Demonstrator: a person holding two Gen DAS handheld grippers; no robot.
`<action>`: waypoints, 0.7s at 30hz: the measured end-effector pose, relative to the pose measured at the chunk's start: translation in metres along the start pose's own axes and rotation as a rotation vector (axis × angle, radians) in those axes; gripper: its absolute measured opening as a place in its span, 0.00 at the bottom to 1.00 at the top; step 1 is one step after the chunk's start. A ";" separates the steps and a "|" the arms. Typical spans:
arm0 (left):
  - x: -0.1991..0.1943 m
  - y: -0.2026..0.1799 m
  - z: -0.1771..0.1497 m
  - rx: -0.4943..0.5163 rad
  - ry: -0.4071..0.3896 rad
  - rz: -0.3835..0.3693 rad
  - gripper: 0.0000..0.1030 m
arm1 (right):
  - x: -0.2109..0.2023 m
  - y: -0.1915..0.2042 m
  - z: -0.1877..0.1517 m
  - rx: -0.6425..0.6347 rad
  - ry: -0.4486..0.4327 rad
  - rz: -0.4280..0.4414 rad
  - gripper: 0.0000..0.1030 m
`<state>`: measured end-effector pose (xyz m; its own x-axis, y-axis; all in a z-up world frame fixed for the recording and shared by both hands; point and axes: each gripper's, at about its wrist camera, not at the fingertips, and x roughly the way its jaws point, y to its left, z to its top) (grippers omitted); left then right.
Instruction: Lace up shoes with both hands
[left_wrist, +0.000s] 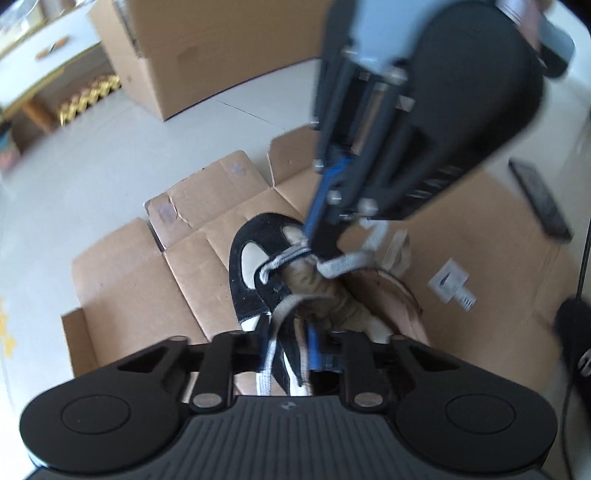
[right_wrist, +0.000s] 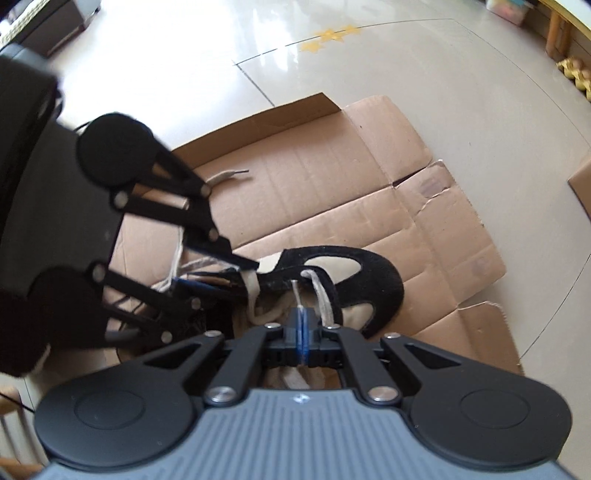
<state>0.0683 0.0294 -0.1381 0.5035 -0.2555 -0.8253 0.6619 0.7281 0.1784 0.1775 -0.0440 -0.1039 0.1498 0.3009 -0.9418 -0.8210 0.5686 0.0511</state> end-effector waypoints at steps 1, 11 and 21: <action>0.000 0.003 -0.001 -0.029 -0.003 0.001 0.11 | 0.003 0.000 -0.002 0.012 -0.006 0.003 0.01; 0.003 0.073 -0.022 -0.640 0.010 -0.204 0.10 | 0.013 -0.001 -0.016 0.104 -0.062 0.017 0.01; 0.006 0.091 -0.039 -0.882 0.026 -0.297 0.15 | 0.019 0.001 -0.016 0.098 -0.052 0.014 0.01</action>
<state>0.1096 0.1186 -0.1477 0.3612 -0.5023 -0.7857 0.0948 0.8580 -0.5049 0.1707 -0.0499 -0.1275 0.1695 0.3471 -0.9224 -0.7656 0.6357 0.0986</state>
